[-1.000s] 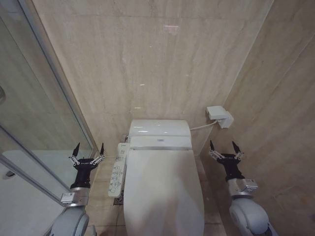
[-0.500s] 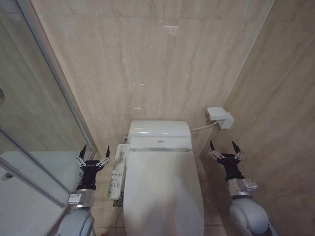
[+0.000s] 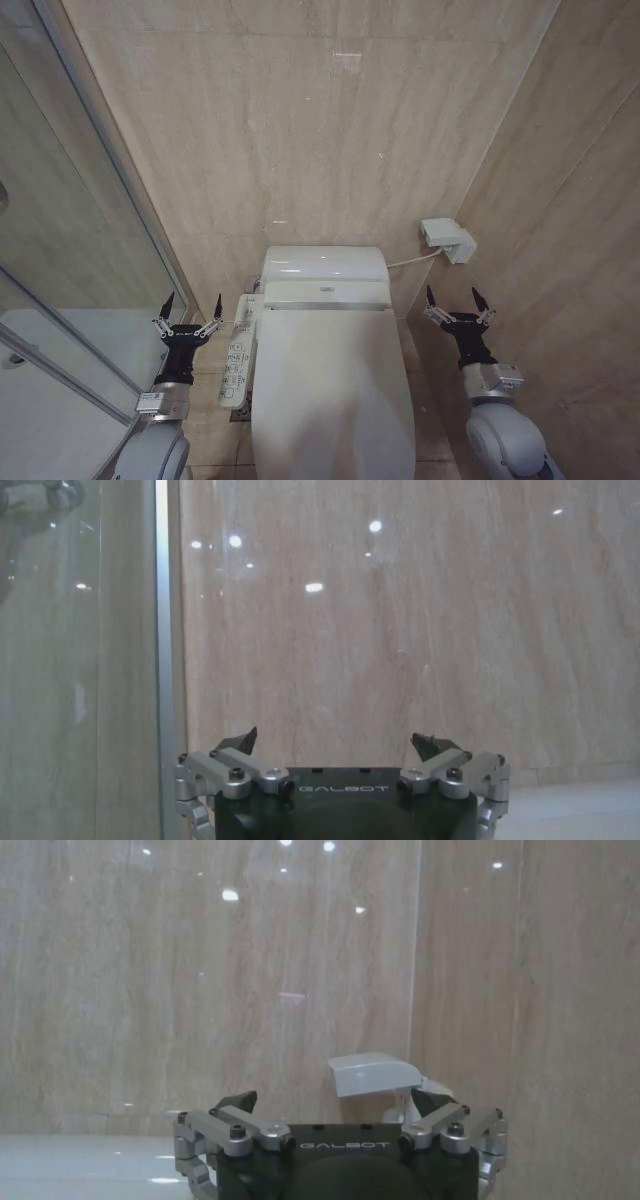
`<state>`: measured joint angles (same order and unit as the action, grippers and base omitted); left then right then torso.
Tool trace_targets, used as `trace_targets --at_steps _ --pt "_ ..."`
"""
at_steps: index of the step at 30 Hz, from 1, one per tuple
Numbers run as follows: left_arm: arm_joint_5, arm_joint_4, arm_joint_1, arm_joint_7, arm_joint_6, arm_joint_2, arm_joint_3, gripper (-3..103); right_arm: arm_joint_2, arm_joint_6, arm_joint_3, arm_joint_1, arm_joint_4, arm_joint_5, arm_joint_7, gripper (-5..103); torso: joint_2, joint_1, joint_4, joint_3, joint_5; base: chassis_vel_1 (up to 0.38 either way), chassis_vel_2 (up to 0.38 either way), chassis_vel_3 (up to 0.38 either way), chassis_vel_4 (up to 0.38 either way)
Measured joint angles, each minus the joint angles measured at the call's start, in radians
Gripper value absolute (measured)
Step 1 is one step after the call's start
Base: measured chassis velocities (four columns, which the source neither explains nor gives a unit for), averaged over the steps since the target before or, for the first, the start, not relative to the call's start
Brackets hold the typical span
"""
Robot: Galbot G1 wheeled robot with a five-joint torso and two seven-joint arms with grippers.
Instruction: Open the toilet lid, clean the toilet bowl with a toilet brush, close the toilet lid, and flush.
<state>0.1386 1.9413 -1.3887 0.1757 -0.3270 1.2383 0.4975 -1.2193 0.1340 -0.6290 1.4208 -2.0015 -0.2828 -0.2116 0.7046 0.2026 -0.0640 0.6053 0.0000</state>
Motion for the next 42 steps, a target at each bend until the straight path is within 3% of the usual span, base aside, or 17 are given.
trace_targets --at_steps 25,35,42 --pt "0.009 -0.021 0.023 0.0 0.0 -0.014 -0.003 100 0.0 0.0 0.0 0.0 0.0 0.0 0.0 100 0.0 0.001 0.0002 0.0 0.0 -0.034 0.035 0.035 -0.031" --pt "0.093 -0.161 0.188 -0.019 0.035 -0.084 -0.05 100 0.0 0.0 0.0 0.0 0.0 0.0 0.0 100 0.0 0.0 0.0 0.0 0.0 -0.004 0.007 0.006 -0.004" --pt "0.155 -0.326 0.35 -0.063 0.014 -0.149 -0.112 100 0.0 0.0 0.0 0.0 0.0 0.0 0.0 100 0.0 0.0 -0.0003 0.0 -0.0003 0.0 0.0 0.0 0.0"
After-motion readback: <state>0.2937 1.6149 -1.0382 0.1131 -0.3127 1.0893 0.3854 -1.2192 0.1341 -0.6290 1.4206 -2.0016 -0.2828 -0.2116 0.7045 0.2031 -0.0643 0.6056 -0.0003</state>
